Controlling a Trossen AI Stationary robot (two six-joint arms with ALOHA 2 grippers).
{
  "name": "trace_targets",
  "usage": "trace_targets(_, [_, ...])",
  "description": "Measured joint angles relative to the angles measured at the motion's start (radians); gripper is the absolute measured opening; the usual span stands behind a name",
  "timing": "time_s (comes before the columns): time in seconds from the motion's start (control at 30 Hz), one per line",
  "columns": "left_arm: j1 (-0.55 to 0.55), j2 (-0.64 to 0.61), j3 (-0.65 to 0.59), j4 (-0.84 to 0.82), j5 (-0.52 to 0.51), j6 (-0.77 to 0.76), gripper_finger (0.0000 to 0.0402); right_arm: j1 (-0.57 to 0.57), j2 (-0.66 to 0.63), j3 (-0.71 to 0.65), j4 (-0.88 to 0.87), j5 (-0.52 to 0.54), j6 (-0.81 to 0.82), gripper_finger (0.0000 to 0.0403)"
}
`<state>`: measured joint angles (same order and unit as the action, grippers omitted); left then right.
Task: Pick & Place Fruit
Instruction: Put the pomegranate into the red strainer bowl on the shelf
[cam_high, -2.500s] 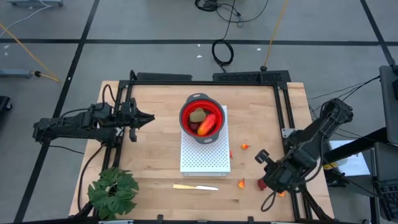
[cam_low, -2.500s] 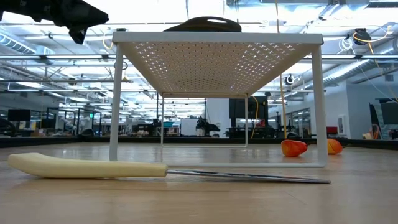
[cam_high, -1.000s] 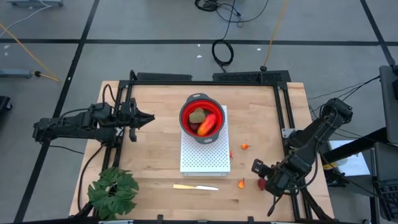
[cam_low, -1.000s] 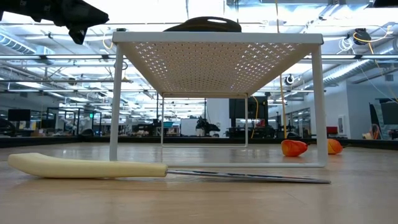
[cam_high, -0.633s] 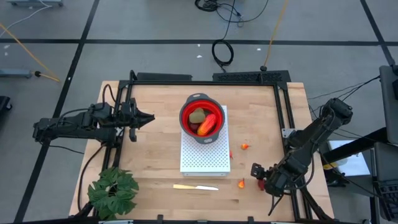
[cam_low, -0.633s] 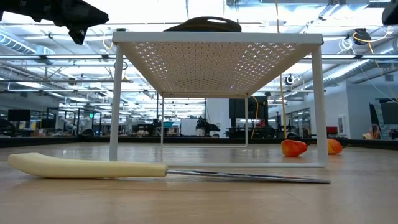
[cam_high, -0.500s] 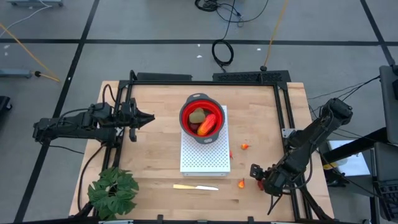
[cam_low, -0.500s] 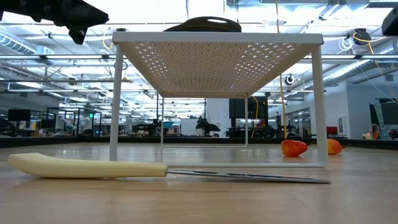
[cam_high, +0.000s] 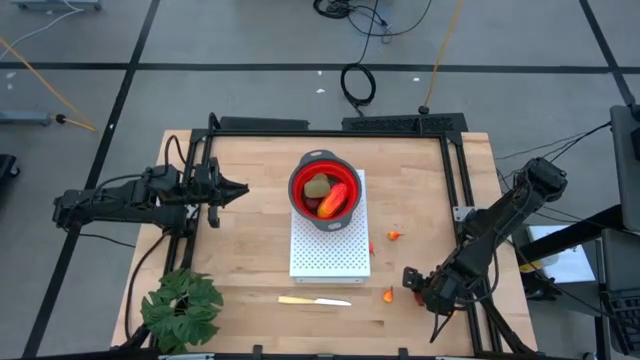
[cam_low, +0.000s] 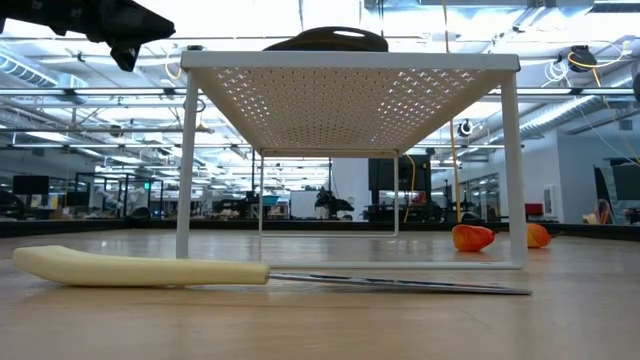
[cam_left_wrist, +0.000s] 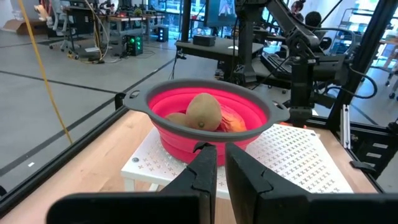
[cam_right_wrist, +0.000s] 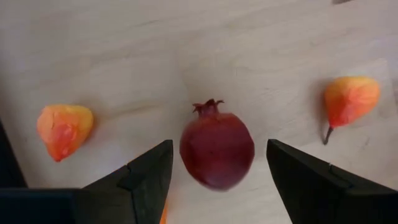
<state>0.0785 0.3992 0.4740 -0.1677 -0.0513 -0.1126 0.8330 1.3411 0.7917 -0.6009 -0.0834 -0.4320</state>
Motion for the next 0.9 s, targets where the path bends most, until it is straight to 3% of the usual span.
trace_targets(0.6, [0.0,0.0,0.0,0.0,0.0,0.0,0.0031,-0.002,0.0,-0.145,0.207,-0.023,0.053,0.0253])
trace_targets(0.9, [0.0,0.0,0.0,0.0,0.0,0.0,0.0031,-0.002,0.0,-0.153,0.224,-0.021,0.061,0.0223])
